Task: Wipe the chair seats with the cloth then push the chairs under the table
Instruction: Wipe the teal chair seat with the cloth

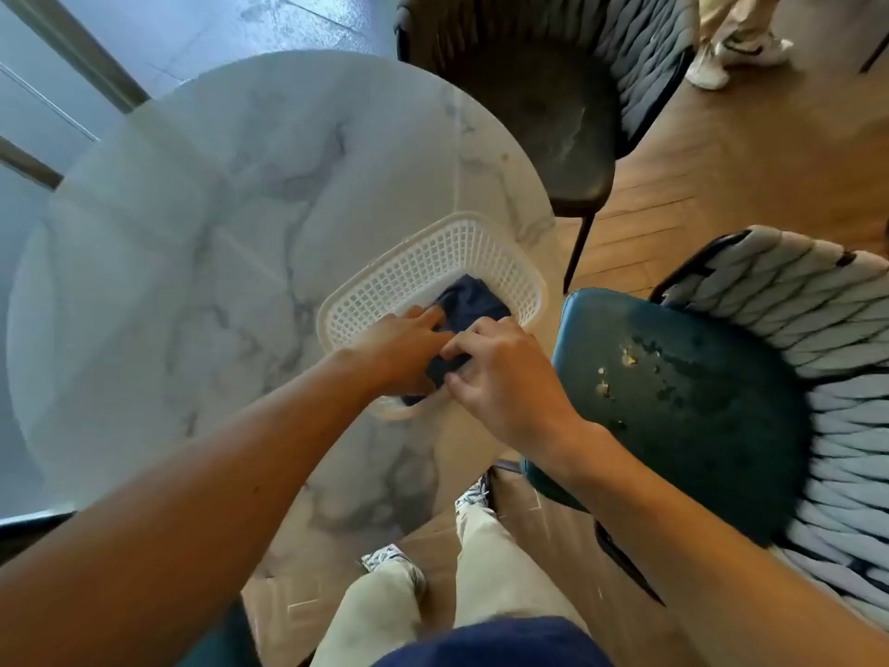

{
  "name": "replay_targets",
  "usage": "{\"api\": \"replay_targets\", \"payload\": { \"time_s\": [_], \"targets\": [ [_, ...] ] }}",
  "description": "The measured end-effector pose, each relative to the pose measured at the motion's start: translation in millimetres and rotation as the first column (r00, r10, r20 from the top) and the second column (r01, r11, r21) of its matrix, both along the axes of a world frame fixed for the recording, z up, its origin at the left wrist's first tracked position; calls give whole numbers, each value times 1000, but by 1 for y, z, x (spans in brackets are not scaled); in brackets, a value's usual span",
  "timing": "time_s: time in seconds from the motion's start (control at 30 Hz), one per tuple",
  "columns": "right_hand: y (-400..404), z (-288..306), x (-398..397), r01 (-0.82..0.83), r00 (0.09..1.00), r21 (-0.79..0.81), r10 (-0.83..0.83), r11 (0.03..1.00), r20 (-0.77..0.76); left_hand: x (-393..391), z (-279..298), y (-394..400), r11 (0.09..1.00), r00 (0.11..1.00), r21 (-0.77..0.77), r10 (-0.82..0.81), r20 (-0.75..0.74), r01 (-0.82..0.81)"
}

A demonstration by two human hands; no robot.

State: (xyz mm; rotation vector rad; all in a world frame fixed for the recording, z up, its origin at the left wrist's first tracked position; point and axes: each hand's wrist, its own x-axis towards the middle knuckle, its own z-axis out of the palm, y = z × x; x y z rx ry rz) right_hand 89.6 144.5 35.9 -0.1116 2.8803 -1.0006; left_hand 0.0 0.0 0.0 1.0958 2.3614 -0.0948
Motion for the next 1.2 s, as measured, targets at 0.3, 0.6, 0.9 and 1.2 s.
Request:
{"api": "replay_targets", "payload": {
  "time_s": [0.3,0.6,0.9,1.2],
  "targets": [
    [8,-5,0,-52,999,9,52,999,-5,-12,-24,0,964,975,-172,-215,-65,201],
    [9,0,-2,-65,998,-17,66,998,16,-12,-17,15,996,998,66,57,-41,-54],
    [3,31,-14,142,988,-167,-151,976,-39,7,68,-19,277,446,388,766,464,-879],
    [-106,80,37,-20,995,-340,-15,940,-99,124,134,-84,-511,66,420,574,816,-750]
  ]
}}
